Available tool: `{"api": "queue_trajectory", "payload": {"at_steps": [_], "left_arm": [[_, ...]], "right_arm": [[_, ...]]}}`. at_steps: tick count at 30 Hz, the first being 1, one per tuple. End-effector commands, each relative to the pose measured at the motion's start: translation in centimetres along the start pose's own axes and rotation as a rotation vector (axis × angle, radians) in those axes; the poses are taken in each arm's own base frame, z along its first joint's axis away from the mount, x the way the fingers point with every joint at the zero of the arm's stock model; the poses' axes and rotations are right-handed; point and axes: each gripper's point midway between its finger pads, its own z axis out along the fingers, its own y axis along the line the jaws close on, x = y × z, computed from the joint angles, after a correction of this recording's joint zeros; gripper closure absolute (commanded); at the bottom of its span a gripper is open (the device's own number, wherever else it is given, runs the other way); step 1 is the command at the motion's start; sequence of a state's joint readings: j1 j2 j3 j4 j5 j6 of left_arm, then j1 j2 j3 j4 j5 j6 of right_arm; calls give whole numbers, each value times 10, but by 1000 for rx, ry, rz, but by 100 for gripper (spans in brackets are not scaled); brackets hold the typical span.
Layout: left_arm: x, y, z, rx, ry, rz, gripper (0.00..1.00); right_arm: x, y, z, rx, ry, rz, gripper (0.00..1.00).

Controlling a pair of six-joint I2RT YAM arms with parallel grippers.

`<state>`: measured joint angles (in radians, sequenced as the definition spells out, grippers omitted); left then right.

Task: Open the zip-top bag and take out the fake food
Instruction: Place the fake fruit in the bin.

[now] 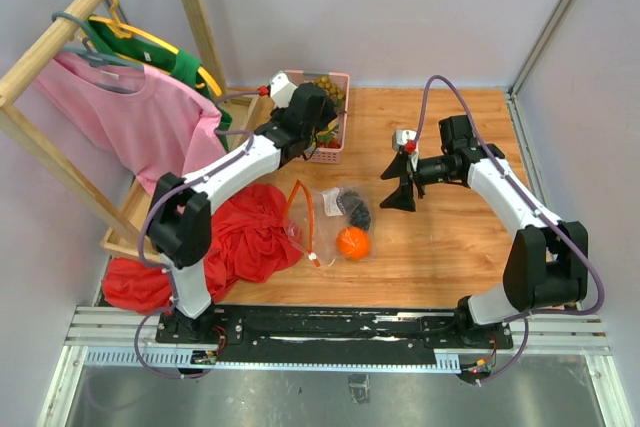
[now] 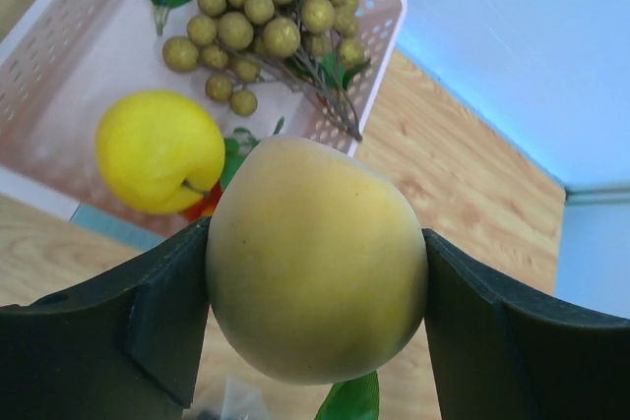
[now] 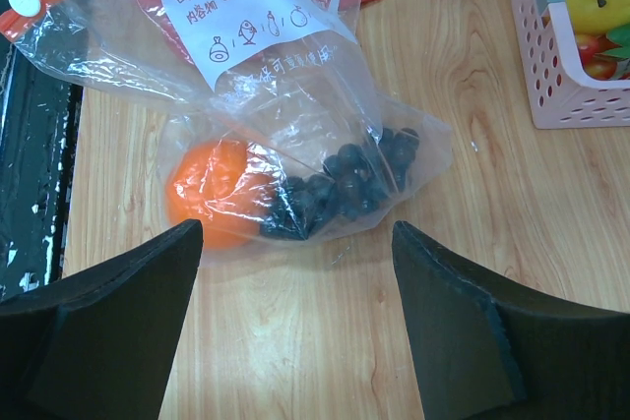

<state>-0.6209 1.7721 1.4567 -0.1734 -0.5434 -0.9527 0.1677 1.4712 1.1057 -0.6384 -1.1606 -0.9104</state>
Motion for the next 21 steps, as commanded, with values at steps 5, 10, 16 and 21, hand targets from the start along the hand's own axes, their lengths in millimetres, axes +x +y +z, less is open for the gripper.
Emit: {"api": "queue_trajectory", "payload": {"at_steps": [5,10,16,21], "left_arm": [[3,25,56,-183,-1,59,79],[14,27,79,-184,67,99,78],[34,26,102,-178,190,106,52],[28,23,107,-209,194,134,1]], "right_arm": [[-4,-2,-7,16,-43,19,21],[-2,0,-5,8,-57,33,21],[0,1,-3,4,-63,45,21],[1,1,-3,3,-62,48,21]]}}
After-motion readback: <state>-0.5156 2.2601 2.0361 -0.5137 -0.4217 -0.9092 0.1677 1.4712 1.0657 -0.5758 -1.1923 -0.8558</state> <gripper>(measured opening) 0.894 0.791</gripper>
